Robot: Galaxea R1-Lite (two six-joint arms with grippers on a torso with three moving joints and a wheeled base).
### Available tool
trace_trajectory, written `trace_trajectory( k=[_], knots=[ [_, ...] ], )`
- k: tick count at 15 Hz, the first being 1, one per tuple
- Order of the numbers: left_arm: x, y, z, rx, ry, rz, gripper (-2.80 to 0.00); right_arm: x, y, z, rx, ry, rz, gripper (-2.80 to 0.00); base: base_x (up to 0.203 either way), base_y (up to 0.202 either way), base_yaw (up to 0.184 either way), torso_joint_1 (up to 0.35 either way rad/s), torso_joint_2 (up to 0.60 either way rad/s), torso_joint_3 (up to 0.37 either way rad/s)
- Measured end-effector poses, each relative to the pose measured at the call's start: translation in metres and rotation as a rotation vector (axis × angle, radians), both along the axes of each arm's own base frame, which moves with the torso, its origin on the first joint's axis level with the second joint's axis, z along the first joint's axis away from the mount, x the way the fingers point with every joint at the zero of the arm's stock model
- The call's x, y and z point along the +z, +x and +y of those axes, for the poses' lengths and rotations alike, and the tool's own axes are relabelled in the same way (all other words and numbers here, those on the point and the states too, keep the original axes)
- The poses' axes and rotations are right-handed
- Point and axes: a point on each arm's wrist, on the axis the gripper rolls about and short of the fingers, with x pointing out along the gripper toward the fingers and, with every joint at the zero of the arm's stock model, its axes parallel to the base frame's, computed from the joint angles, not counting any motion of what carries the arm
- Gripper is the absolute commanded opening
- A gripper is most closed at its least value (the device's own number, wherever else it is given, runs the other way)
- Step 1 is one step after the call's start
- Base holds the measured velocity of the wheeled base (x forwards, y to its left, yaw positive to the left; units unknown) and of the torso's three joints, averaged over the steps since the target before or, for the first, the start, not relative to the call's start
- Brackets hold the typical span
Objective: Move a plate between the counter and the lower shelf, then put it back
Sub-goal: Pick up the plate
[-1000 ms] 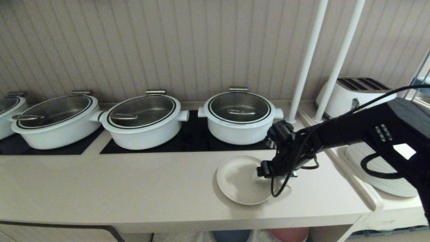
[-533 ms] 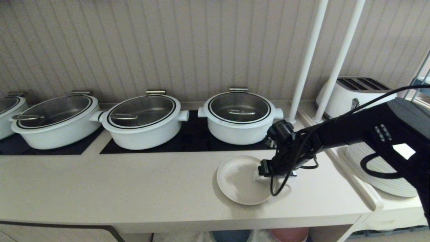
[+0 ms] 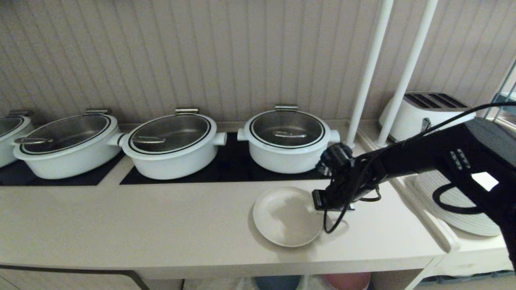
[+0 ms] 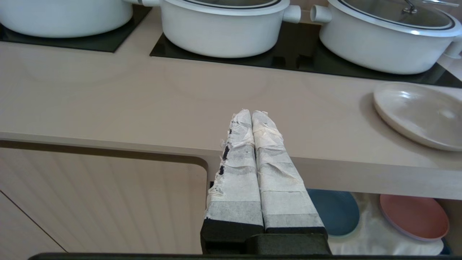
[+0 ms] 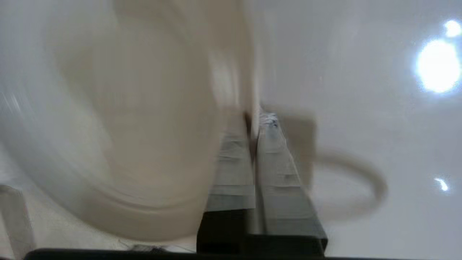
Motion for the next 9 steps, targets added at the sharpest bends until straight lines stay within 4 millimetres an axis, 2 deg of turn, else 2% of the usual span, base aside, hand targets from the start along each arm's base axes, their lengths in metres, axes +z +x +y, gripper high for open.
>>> trace_trajectory(
  k=[9],
  knots=[
    [0.0000, 0.0000, 0.0000, 0.000, 0.000, 0.000, -2.80, -0.0014, -0.0016, -0.0020, -0.031, -0.045, -0.002, -2.80, 0.000, 0.000, 0.000, 0.000, 0.00, 0.000]
  ],
)
